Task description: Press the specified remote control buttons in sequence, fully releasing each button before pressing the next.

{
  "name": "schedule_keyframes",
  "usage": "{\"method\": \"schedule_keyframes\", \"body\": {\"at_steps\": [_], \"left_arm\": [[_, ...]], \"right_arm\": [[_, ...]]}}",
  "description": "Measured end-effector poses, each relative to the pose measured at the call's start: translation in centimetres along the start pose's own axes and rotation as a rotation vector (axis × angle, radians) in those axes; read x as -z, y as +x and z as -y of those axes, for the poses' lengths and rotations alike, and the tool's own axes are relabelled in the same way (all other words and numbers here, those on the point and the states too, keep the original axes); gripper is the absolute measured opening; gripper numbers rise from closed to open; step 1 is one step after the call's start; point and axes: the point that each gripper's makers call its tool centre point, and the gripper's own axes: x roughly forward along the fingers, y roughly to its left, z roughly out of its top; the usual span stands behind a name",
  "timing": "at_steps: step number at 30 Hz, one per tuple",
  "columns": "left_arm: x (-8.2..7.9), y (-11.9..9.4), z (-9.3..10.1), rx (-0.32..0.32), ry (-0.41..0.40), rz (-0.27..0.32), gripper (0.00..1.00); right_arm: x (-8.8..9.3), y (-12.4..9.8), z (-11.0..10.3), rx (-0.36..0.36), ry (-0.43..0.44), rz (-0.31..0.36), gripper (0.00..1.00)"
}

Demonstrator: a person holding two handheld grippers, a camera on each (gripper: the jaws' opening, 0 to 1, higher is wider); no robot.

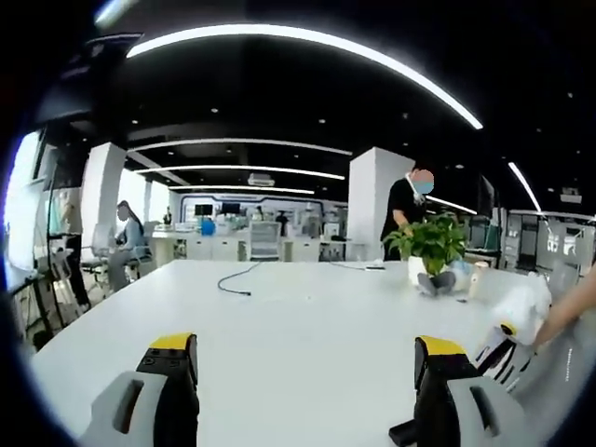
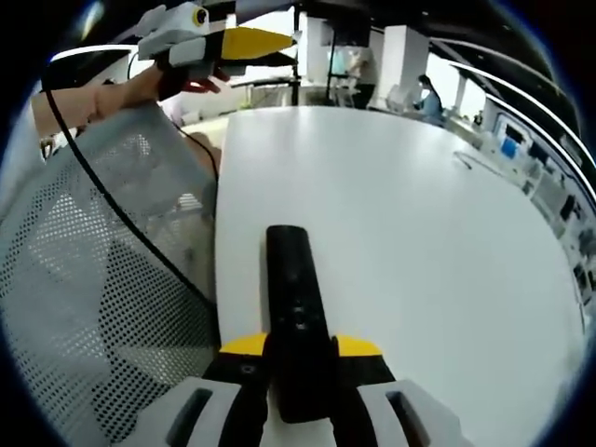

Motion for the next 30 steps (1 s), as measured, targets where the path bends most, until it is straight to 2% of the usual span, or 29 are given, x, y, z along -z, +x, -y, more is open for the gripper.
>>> {"method": "schedule_keyframes", "body": {"at_steps": [2, 4, 6, 9, 10, 12, 13, 17, 20, 23, 28, 30], "left_arm": [[-0.2, -0.1, 0.4, 0.027, -0.018, 0.008, 1.00], [-1.1, -0.1, 1.4, 0.085, -0.065, 0.060, 1.00], [-0.4, -0.1, 1.0, 0.060, -0.018, 0.020, 1.00], [-0.3, 0.0, 1.6, 0.091, -0.040, 0.013, 1.00], [0.0, 0.2, 1.9, 0.102, -0.033, -0.002, 1.00], [0.3, 0.3, 1.8, 0.082, 0.041, -0.024, 1.00], [0.8, 0.4, 1.8, 0.074, 0.088, -0.050, 1.00], [1.3, 0.7, 3.0, 0.128, 0.095, -0.071, 1.00], [1.5, 0.6, 3.3, 0.141, 0.110, -0.081, 1.00], [1.3, 0.4, 3.7, 0.162, 0.117, -0.068, 1.00], [0.6, 0.2, 3.3, 0.140, 0.121, -0.042, 0.98], [0.3, 0.2, 2.3, 0.097, 0.104, -0.027, 0.99]], "right_arm": [[0.0, 0.0, 0.0, -0.007, -0.006, 0.002, 0.22], [0.0, 0.0, 0.0, -0.013, -0.011, 0.001, 0.21], [0.0, 0.0, 0.0, -0.013, -0.016, -0.002, 0.21], [-0.1, 0.1, 0.0, 0.002, 0.006, -0.014, 0.21], [0.0, 0.2, 0.0, 0.008, -0.007, -0.061, 0.21], [-0.3, 0.4, -0.4, -0.021, -0.058, -0.076, 0.21], [-0.4, 0.5, -0.7, -0.035, -0.043, -0.072, 0.21], [-0.4, 0.4, -0.4, -0.023, -0.044, -0.111, 0.20], [-0.5, 0.4, -0.3, -0.034, -0.046, -0.133, 0.20], [-0.5, 0.4, -0.4, -0.035, -0.045, -0.153, 0.20], [-0.5, 0.4, -0.4, -0.040, -0.048, -0.168, 0.20], [-0.5, 0.4, -0.3, -0.047, -0.055, -0.177, 0.20]]}}
